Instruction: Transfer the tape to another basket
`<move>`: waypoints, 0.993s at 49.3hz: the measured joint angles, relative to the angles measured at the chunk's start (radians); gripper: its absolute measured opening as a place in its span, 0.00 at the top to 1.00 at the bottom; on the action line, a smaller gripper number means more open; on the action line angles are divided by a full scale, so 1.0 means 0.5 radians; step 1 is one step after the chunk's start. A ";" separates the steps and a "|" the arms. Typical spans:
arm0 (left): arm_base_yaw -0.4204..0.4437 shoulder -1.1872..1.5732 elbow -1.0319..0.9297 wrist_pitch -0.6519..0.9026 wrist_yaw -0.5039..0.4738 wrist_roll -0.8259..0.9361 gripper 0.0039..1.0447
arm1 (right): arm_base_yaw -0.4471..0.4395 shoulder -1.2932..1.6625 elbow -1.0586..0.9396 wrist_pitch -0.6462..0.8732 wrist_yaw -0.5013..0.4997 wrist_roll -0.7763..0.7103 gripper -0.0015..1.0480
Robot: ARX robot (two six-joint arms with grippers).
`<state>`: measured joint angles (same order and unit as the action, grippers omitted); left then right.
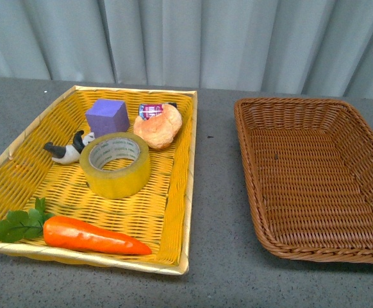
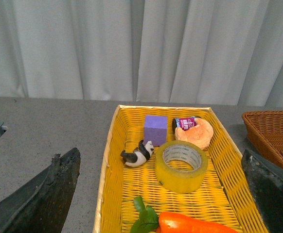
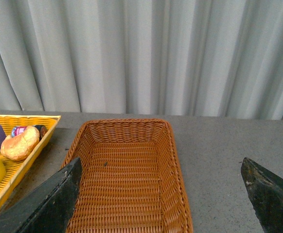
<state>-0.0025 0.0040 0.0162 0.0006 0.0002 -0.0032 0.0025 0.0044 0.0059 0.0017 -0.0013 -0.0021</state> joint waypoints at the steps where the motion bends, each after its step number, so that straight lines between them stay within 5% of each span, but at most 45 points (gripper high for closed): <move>1: 0.000 0.000 0.000 0.000 0.000 0.000 0.06 | 0.000 0.000 0.000 0.000 0.000 0.001 0.09; 49: 0.000 0.000 0.000 0.000 0.000 0.000 0.06 | 0.000 0.000 0.000 0.000 0.000 0.000 0.09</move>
<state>-0.0025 0.0040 0.0162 0.0006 0.0002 -0.0032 0.0025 0.0044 0.0059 0.0017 -0.0013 -0.0021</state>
